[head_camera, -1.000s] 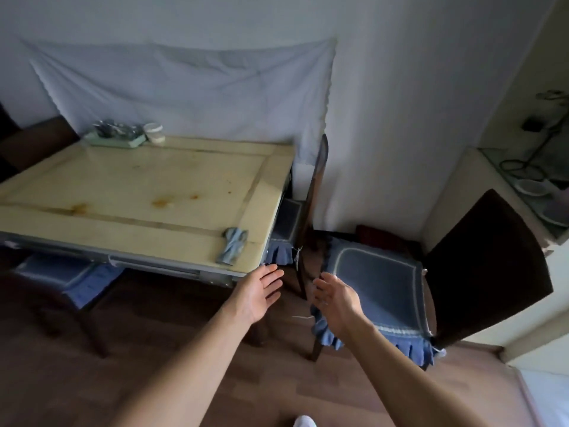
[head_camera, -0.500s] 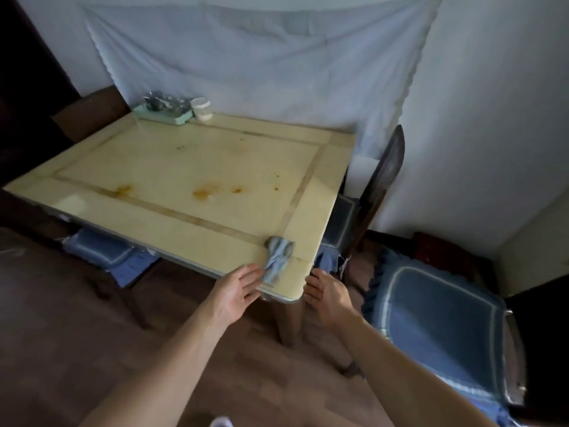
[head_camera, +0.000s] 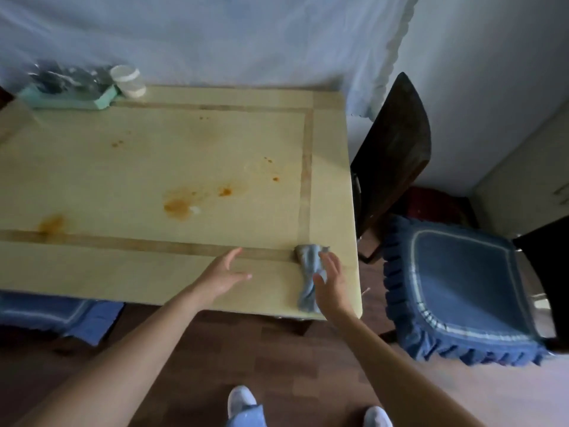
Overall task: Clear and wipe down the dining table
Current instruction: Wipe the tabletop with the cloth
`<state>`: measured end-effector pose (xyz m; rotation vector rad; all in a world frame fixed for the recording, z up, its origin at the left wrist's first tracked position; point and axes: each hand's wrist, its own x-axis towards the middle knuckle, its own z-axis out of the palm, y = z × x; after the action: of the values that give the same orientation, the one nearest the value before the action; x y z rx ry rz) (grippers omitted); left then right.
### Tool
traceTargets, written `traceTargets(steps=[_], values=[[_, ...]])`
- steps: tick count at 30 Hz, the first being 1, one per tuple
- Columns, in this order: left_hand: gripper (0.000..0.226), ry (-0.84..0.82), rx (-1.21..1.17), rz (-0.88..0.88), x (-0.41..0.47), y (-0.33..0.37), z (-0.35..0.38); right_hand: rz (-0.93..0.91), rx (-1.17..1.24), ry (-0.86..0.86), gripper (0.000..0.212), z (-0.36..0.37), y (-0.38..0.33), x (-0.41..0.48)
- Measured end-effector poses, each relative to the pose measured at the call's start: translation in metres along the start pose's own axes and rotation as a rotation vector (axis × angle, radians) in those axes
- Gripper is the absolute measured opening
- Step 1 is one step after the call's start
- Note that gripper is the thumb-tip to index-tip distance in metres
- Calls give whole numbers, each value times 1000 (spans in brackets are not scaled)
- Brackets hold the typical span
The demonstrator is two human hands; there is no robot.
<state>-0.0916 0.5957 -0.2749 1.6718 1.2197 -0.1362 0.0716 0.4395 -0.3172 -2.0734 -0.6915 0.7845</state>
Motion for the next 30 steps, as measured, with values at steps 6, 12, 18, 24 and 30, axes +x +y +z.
traceTargets(steps=[6, 12, 18, 24, 30], values=[[119, -137, 955, 241, 76, -14, -32, -112, -449, 15, 62, 31, 13, 10], [129, -235, 1139, 343, 113, -34, -46, -143, -710, -28, 64, 43, 29, 29], [128, -261, 1100, 393, 124, -48, -46, 77, -753, 235, 56, 29, 17, 112], [131, -285, 1056, 383, 125, -50, -47, -36, -678, 235, 65, 97, -12, 99], [129, -269, 1080, 403, 120, -45, -48, -365, -791, 0, 59, 93, 12, 39]])
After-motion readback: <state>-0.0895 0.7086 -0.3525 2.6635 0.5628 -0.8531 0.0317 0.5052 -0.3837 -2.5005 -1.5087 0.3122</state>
